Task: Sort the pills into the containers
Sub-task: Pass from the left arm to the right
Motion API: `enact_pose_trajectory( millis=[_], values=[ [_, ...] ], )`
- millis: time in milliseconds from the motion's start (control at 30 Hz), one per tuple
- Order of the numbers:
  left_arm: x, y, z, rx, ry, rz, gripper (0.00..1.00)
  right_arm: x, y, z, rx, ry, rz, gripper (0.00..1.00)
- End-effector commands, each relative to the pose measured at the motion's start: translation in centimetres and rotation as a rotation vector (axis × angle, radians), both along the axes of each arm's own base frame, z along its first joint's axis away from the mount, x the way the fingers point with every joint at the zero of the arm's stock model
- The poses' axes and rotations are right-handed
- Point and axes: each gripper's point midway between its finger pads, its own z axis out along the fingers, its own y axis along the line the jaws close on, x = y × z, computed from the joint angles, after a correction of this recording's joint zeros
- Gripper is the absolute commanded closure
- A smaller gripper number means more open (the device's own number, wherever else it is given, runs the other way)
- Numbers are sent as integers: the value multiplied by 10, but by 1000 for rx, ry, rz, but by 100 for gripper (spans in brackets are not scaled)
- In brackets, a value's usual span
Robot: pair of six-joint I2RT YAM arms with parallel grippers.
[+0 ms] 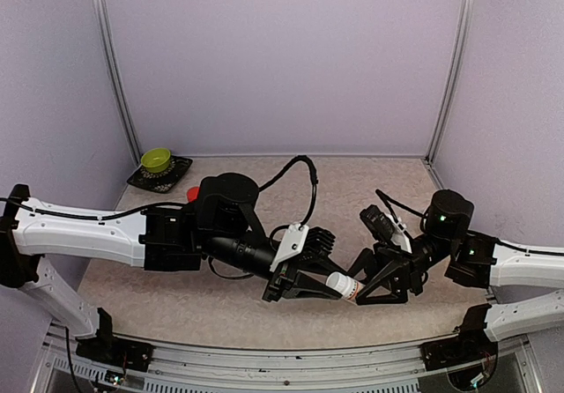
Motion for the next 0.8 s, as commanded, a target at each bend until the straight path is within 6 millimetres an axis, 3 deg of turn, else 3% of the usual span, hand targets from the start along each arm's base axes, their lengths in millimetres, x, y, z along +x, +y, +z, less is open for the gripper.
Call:
enact_pose_trajectory(
  millis=[0,167,367,600,767],
  values=[
    [4,-2,8,-24,-14,5,93,-7,1,7,18,-20,39,53],
    [2,-3,4,-14,-8,-6,93,-8,1,11,32,-25,43,62],
    [2,-5,1,-2,-6,-10,93,-7,1,15,46,-26,42,55],
    [3,-5,1,-8,-8,-4,93,-5,3,13,37,-17,28,55],
    [5,-4,4,-21,-12,11,93,-3,5,8,24,-7,23,68]
  ],
)
